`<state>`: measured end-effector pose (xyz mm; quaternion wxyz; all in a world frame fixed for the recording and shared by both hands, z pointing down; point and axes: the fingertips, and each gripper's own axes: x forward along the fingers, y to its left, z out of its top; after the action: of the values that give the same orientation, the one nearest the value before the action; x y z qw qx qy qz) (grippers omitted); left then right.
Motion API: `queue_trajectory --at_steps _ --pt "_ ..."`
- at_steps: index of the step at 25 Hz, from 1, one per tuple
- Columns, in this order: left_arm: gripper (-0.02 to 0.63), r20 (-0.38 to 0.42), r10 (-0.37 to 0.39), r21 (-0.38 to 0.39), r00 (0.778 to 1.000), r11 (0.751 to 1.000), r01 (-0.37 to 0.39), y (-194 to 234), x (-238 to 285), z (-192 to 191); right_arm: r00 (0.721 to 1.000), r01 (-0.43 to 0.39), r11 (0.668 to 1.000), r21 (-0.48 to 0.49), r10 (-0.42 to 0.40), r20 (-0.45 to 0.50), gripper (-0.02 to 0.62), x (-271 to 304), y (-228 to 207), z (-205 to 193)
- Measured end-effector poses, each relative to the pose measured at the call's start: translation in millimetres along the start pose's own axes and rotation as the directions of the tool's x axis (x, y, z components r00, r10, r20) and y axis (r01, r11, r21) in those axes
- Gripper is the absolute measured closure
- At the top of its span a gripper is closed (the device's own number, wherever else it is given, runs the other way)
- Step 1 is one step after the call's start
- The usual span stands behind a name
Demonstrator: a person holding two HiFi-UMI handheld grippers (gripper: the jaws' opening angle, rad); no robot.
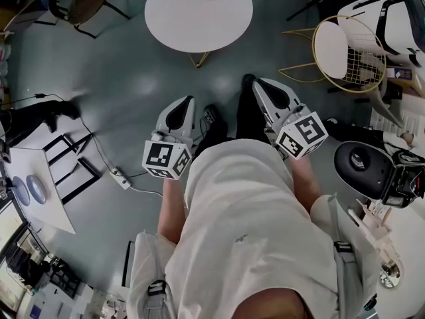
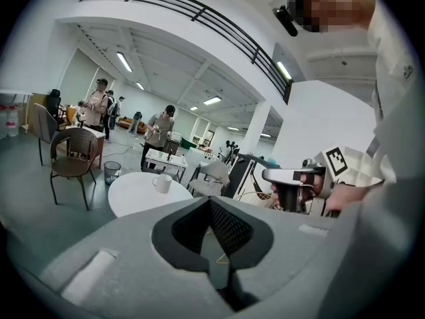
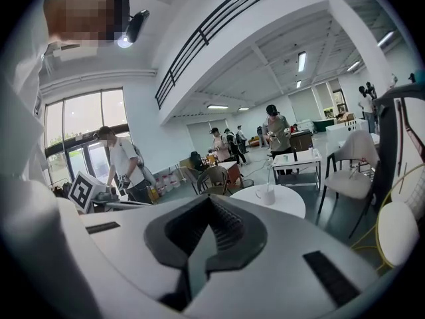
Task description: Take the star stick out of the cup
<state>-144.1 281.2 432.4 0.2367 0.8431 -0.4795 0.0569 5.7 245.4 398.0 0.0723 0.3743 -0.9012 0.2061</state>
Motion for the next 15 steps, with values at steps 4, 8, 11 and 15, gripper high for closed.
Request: queue_trajectory --at_steps 4,8,11,15 --pt "0.597 0.004 0.014 -0.002 1.000 1.000 -0.014 -2.2 14.1 6.4 1.000 -0.007 1.000 -0.001 0.007 0.003 0.589 0.9 -14.5 6.9" --pt "0.597 0.018 0.020 0.004 1.000 1.000 -0.020 -12.0 36.3 19.9 1.000 -0.016 1.000 0.006 0.016 0.014 0.589 3.0 -41.8 20.9" --pt "0.597 0.022 0.030 0.005 0.999 1.000 -0.030 -17.1 54.0 30.4 0.999 -0.032 0.999 0.001 0.032 0.017 0.589 8.7 -60.9 35.3" --pt "0.597 0.030 0.056 -0.005 0.998 0.998 -0.056 -17.3 81.9 46.0 0.998 -0.061 0.998 -0.008 0.061 0.025 0.589 19.8 -88.0 56.4"
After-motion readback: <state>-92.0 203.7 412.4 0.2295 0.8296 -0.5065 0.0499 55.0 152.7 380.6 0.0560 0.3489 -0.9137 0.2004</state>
